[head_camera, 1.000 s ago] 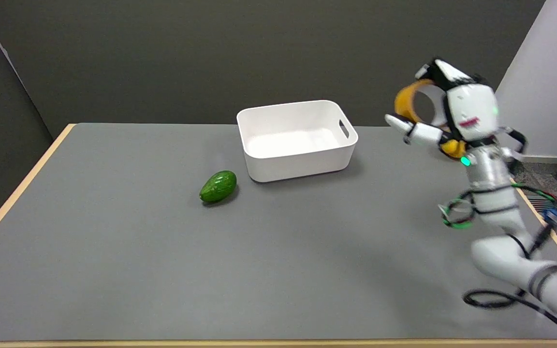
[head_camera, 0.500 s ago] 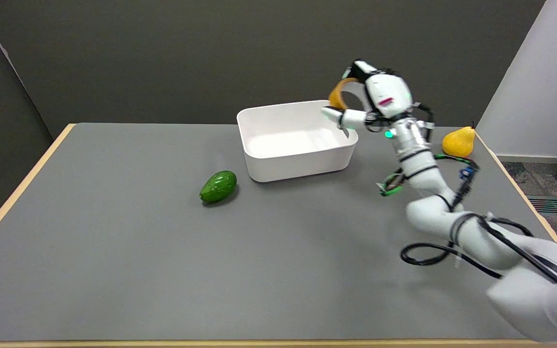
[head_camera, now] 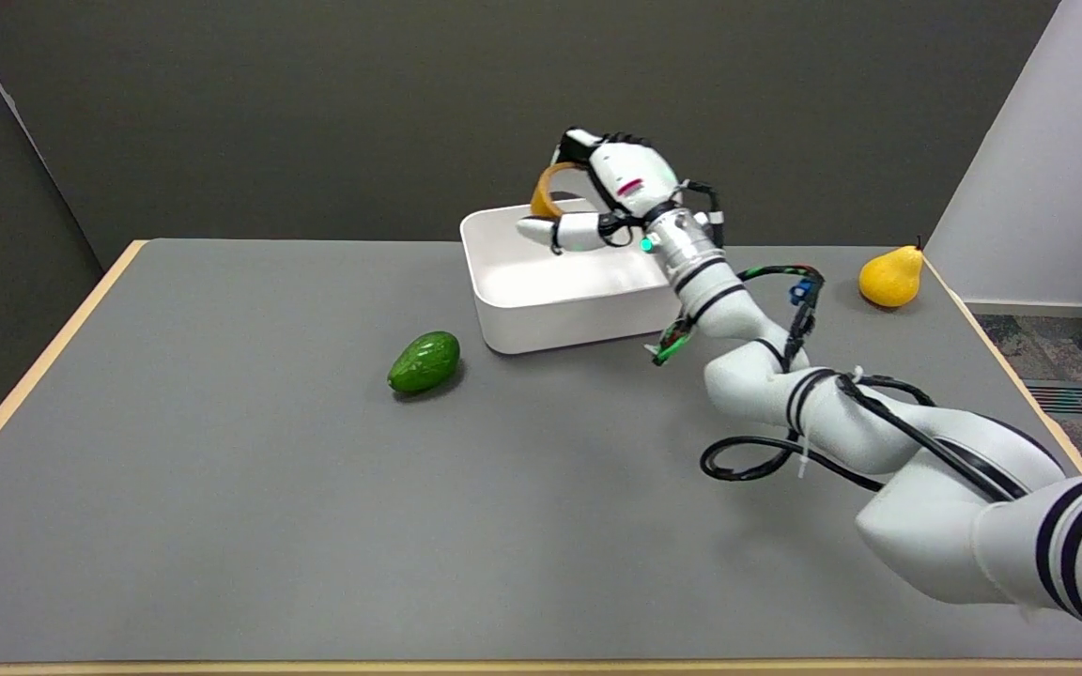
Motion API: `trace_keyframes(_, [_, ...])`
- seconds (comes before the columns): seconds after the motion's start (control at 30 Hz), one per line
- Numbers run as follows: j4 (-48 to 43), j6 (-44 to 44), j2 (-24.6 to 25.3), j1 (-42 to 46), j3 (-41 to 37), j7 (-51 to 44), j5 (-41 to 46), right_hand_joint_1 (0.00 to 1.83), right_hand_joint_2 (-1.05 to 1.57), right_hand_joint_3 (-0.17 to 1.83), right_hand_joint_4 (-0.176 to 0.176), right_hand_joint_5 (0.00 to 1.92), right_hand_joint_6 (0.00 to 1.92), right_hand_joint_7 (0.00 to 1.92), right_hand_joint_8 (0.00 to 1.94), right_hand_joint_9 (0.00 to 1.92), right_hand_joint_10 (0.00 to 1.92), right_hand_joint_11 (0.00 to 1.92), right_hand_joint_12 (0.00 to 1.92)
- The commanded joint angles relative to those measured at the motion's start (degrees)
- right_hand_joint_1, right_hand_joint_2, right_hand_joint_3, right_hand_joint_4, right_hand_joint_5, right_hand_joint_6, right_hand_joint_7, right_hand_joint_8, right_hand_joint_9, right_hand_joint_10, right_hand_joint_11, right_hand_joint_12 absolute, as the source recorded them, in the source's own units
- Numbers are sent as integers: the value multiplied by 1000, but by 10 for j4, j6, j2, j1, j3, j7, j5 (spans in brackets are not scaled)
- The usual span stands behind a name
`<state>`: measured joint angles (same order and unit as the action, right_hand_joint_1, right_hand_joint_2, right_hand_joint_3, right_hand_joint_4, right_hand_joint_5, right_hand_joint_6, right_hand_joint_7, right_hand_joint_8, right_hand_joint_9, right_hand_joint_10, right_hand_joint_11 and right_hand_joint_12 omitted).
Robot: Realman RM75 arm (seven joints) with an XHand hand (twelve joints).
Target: Place yellow tape into white box.
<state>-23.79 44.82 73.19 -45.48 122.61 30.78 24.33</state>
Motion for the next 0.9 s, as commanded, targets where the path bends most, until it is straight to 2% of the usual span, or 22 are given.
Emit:
trace_keyframes(0.03, [-36, -143, 23, -4, 15, 179, -16, 388, 627, 913, 30, 203, 478, 326, 652, 312, 903, 135, 1421])
trace_keyframes(0.07, [-54, -144, 15, 9, 3, 181, -16, 256, 563, 922, 36, 65, 245, 98, 254, 58, 589, 45, 1159])
trace_keyframes(0.13, [-80, -145, 4, 32, -23, 182, -12, 270, 543, 892, 15, -1, 32, -1, -1, -1, 190, -1, 987])
trace_keyframes(0.2, [-108, -146, -7, 62, -57, 182, 8, 282, 571, 775, 16, -1, 35, -1, -1, -1, 176, -1, 1022])
trace_keyframes(0.4, [-182, -126, -52, 131, -98, 183, 124, 284, 505, 843, 9, -1, -1, -1, -1, -1, 42, -1, 938])
trace_keyframes(0.47, [-210, -84, -76, 163, -114, 185, 205, 285, 515, 853, 8, -1, -1, -1, -1, -1, 6, -1, 880])
trace_keyframes(0.53, [-230, -44, -94, 189, -125, 198, 285, 304, 564, 757, 10, -1, -1, -1, -1, -1, -1, -1, 794])
trace_keyframes(0.6, [-250, 2, -112, 213, -133, 228, 350, 316, 592, 706, 11, -1, -1, -1, -1, -1, -1, -1, 735])
trace_keyframes(0.67, [-273, 58, -140, 244, -142, 294, 432, 304, 612, 719, 9, -1, 3, -1, -1, -1, -1, -1, 701])
trace_keyframes(0.73, [-286, 95, -163, 271, -150, 368, 476, 277, 631, 745, 6, -1, 14, -1, -1, -1, -1, -1, 688])
trace_keyframes(0.77, [-288, 111, -176, 282, -152, 407, 489, 263, 635, 760, 4, -1, 21, -1, -1, -1, -1, -1, 689])
trace_keyframes(0.83, [-283, 137, -201, 310, -154, 476, 493, 305, 592, 926, -4, -1, 45, -1, 35, -1, 68, -1, 736])
trace_keyframes(0.9, [-276, 154, -221, 337, -156, 514, 493, 302, 605, 953, -7, -1, 60, -1, 64, -1, 133, -1, 773])
